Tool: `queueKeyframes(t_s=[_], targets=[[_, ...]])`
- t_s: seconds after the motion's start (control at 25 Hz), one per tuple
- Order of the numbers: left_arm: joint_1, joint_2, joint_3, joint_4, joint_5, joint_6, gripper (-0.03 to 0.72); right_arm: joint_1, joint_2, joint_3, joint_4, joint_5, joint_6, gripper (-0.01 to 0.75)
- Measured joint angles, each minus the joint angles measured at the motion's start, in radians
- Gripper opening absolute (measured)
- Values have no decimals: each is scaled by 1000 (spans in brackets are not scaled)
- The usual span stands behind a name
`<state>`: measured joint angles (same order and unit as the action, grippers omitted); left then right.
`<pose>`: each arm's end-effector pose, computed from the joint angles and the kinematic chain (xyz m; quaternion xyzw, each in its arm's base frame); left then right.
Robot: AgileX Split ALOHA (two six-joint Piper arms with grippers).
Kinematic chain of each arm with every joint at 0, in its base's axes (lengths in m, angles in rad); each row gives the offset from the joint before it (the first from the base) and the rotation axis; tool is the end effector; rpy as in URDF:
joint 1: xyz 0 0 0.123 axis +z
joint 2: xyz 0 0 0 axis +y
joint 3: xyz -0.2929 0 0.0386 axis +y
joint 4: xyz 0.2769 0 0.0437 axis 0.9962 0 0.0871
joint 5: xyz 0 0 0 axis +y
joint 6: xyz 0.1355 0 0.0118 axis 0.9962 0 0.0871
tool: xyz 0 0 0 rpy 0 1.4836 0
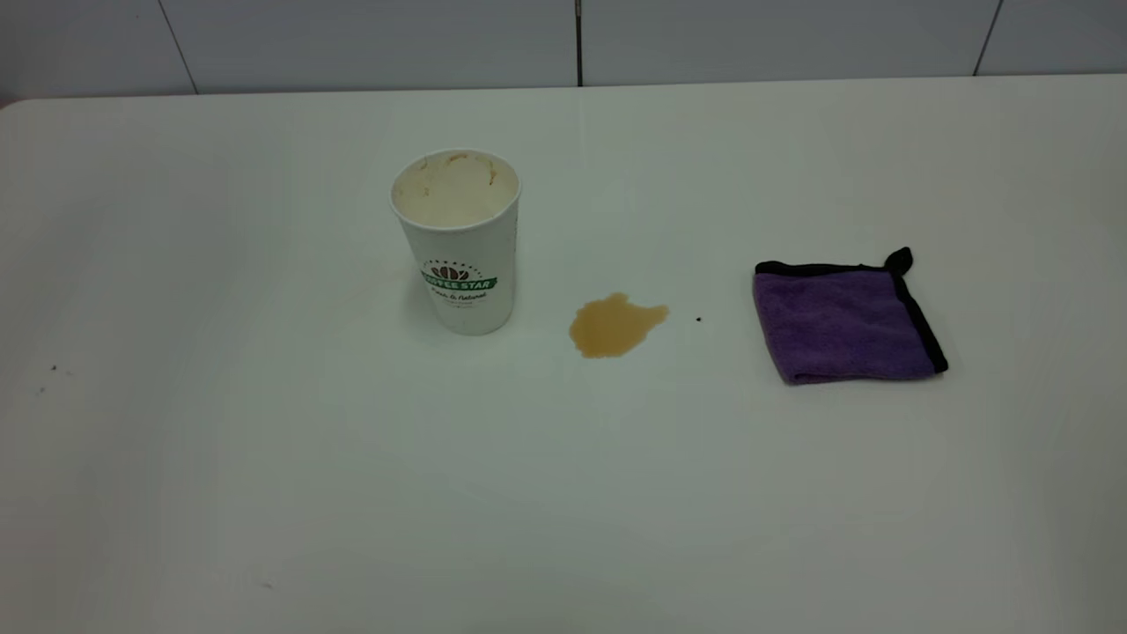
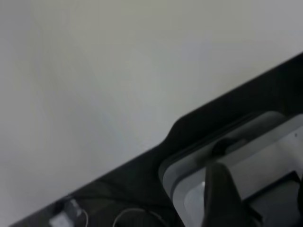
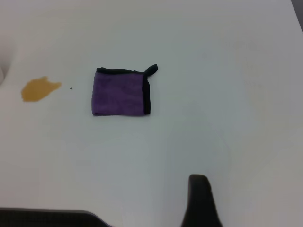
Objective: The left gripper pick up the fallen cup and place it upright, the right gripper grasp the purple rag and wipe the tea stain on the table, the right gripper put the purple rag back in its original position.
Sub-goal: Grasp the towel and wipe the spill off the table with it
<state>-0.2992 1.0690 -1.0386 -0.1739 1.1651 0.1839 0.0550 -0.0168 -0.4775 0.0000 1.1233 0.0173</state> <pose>0.2149 -0.0889 0.3138 0.2173 0.9452 -0.0985 0.2230 0.0460 0.0025 0.2563 -0.0164 0.8704 0.0178 0.4918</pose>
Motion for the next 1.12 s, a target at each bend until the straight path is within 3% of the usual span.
queueKeyframes(t_s=[0.2,0.44,0.88,1.12], targets=[[0,-187,305,16,-1,-3,427,0,0,0,0,0,0,576],[0,-386,518,110,-67,-68,427,0,0,0,0,0,0,576],[11,-737,552,174,-57,-143,427,0,0,0,0,0,0,576],[151,-937,552,174,-48,-144,427,0,0,0,0,0,0,576]])
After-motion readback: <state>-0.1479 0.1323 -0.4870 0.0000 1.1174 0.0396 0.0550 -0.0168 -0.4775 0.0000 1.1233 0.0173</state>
